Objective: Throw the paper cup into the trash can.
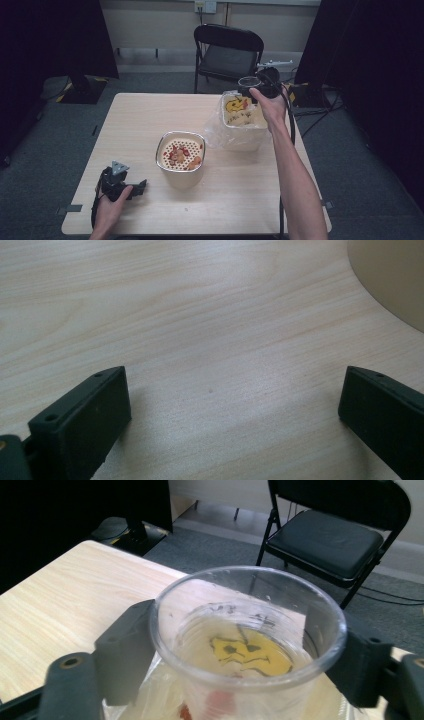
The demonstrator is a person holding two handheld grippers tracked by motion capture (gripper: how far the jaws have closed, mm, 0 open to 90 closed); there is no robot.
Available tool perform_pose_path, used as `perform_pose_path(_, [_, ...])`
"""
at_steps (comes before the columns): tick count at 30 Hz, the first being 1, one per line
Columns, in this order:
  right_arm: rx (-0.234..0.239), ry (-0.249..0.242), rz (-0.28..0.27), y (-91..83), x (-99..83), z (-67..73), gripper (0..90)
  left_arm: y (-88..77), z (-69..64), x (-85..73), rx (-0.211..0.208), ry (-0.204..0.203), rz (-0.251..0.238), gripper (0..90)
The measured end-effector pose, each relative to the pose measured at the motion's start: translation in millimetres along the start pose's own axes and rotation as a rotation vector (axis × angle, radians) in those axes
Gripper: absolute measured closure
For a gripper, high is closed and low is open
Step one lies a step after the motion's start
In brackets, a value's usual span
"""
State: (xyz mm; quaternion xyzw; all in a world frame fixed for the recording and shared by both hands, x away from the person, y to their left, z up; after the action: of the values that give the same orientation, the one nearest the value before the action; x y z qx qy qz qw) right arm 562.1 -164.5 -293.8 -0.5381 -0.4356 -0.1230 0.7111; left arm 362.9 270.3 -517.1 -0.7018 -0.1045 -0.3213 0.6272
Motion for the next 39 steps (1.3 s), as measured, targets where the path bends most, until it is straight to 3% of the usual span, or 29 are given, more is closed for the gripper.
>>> perform_pose_path(5, [-0.003, 0.005, -0.005, -0.2, -2.3, 0.7, 16.7, 0.0, -0.1, 0.0, 0.000, -0.001, -0.001, 0.0])
perform_pose_path(11, [0.007, 0.003, -0.024, -9.5, -10.0, 2.6, 18.8, 0.0, 0.0, 0.0, -0.001, -0.001, 0.000, 0.0])
perform_pose_path(18, [0.003, -0.033, -0.021, -23.1, -40.0, 8.4, 20.6, 0.0, 0.0, 0.1, -0.001, -0.001, 0.001, 0.0])
perform_pose_path(20, [-0.025, -0.060, -0.006, -26.7, -46.8, 10.3, 18.7, 0.0, 0.1, 0.2, -0.001, 0.000, 0.002, 0.0])
perform_pose_path(26, [0.017, -0.055, -0.027, -39.3, -66.7, 15.9, 16.9, 0.1, 0.2, 0.2, -0.001, 0.000, 0.001, 0.0])
perform_pose_path(35, [0.025, -0.084, -0.028, -59.7, -117.9, 44.9, 15.7, 0.0, 0.1, 0.1, 0.000, 0.000, 0.002, 0.0])
perform_pose_path(39, [0.080, -0.059, -0.018, -68.0, -141.9, 48.0, 14.0, 0.0, 0.1, 0.1, 0.000, -0.001, 0.002, 0.0])
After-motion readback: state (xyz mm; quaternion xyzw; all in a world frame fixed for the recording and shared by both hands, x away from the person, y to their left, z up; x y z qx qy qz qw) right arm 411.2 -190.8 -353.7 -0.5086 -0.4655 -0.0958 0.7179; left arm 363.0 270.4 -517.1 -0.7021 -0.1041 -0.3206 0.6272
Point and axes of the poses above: each handheld gripper's, and its own axes: y roughly forward along the jaws, x roughly out of its top, z roughly to its left, the point moved 2 cm from there along y, roughly forward along the jaws, and after that the axes turned 10 degrees about z, right-handed, at the moved point
